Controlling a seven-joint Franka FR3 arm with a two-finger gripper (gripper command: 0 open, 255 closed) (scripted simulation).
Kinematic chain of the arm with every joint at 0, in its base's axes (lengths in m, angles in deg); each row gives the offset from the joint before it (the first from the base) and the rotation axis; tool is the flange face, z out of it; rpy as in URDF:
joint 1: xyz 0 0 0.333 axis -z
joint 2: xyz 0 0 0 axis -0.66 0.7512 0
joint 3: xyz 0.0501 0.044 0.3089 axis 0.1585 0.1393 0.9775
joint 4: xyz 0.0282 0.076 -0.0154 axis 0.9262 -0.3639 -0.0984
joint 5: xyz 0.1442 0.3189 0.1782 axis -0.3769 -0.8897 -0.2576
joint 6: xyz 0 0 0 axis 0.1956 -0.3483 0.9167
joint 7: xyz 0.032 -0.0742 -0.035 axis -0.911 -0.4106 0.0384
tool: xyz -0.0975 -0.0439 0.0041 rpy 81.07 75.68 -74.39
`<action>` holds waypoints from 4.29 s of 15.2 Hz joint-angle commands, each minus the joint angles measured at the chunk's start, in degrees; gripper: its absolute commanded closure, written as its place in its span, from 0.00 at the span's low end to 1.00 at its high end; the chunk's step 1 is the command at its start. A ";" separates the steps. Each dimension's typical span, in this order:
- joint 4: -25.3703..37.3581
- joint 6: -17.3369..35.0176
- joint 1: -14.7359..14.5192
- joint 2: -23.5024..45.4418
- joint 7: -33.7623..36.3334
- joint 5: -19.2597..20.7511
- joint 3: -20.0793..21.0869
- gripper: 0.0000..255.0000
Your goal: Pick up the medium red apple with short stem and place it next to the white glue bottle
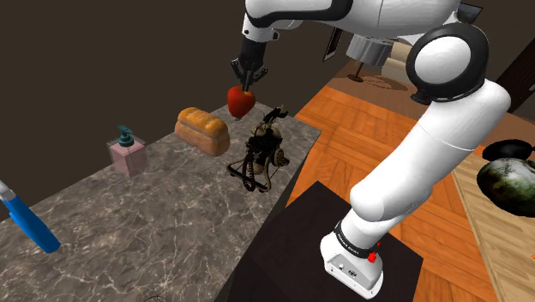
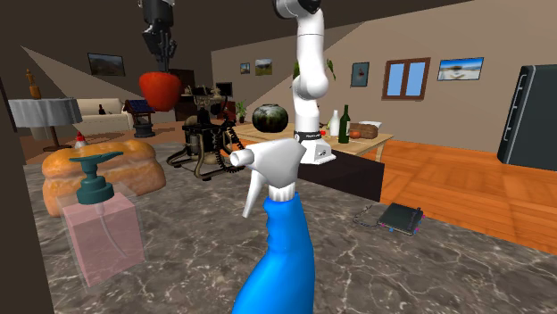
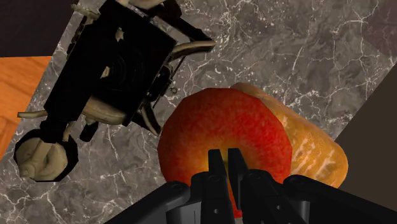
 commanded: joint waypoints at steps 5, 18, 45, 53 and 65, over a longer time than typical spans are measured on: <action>8.78 -1.90 2.89 7.39 -5.50 2.23 -2.90 1.00; 28.72 -6.40 6.14 23.42 -12.99 5.53 -6.47 1.00; 11.51 13.24 6.69 25.95 -12.65 6.38 -7.08 1.00; 8.79 18.31 6.52 28.35 -12.33 7.07 -7.45 1.00; 8.38 19.24 6.47 28.89 -12.26 7.22 -7.54 0.00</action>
